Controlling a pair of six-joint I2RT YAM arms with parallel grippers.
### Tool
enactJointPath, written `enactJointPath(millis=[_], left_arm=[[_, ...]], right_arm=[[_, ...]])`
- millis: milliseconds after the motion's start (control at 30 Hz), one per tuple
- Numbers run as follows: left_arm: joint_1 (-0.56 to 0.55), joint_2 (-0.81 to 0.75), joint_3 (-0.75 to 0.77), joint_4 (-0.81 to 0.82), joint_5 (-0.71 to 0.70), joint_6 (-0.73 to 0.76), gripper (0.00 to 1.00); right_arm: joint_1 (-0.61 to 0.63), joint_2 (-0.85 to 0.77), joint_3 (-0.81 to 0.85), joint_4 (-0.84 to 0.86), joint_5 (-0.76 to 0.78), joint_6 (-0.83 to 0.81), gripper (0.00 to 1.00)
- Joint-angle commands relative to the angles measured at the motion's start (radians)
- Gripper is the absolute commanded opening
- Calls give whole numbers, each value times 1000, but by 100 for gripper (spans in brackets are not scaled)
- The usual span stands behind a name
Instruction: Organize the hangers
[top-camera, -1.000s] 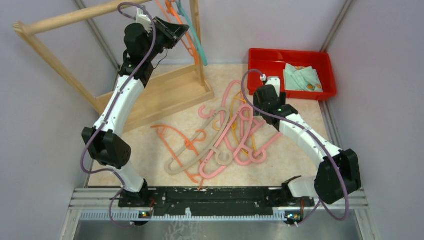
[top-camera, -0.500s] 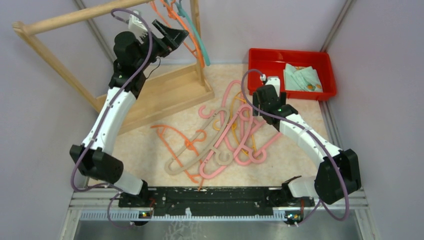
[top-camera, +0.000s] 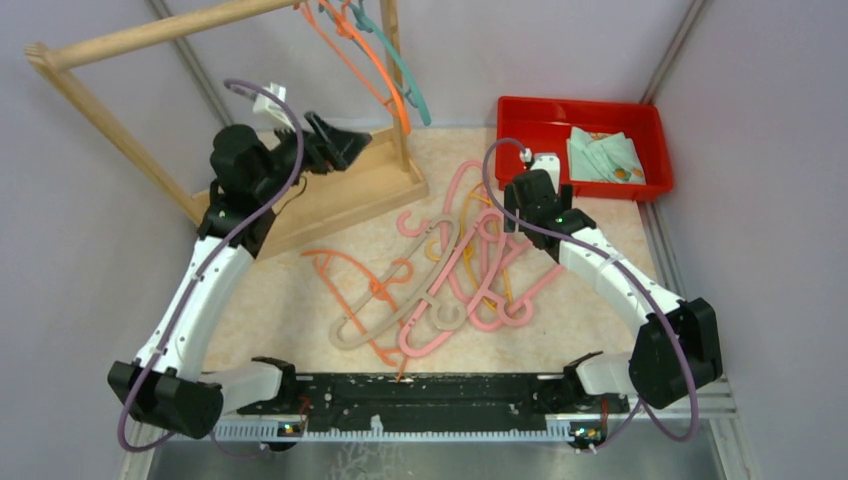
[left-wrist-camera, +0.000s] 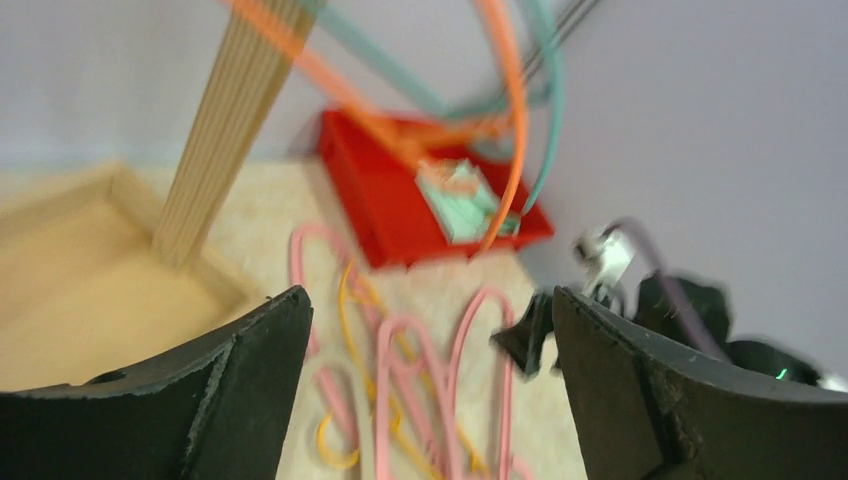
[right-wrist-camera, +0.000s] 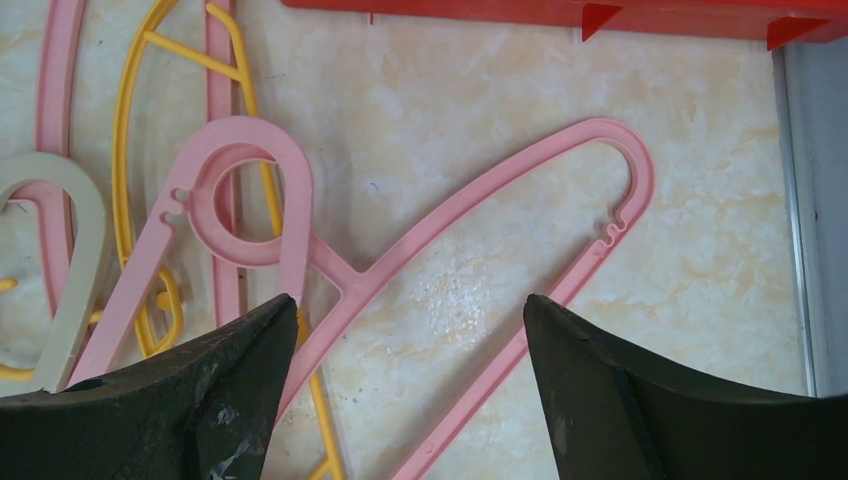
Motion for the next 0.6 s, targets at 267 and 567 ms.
enactJointPath(millis=[267,567], left_arm=[[-290,-249,-465,-251,-141,159,82],[-378,-228,-559,-382,-172,112,76]], right_arm=[[-10,-36,6,17,-26,46,85],[-10,-59,-33,2,-62,70,85]])
